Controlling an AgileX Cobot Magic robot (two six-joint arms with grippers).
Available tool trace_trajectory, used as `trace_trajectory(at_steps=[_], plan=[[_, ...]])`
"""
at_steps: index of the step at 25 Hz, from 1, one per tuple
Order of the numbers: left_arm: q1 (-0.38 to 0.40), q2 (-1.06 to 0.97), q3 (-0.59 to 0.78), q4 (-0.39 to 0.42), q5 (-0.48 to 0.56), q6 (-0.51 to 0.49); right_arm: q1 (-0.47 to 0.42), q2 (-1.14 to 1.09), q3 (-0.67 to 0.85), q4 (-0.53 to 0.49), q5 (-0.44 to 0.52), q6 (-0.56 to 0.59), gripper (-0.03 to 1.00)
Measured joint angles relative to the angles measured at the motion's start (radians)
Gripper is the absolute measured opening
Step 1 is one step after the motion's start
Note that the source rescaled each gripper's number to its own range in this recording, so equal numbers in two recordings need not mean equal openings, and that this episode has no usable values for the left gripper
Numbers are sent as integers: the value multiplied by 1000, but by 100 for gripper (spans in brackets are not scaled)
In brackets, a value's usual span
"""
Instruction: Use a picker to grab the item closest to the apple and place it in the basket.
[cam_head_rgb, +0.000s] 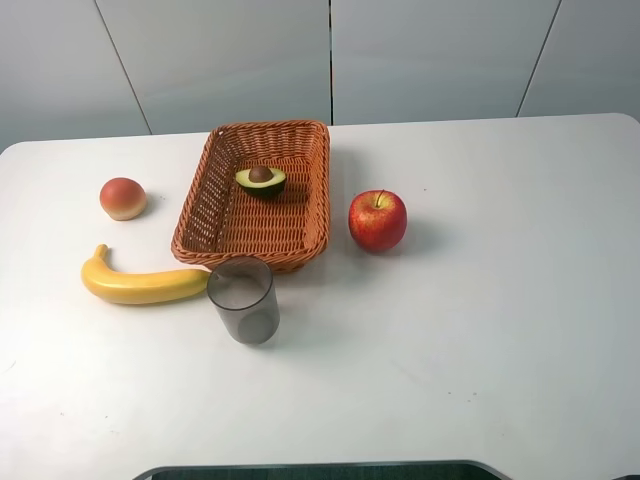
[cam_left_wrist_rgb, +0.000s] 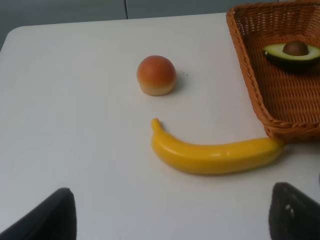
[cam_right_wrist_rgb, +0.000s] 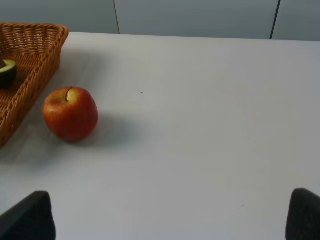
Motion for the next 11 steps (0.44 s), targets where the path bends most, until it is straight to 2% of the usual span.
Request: trace_trajectory(at_steps=[11], plan=[[0, 0, 0, 0, 0, 0, 0, 0, 0, 0, 0, 0, 100]])
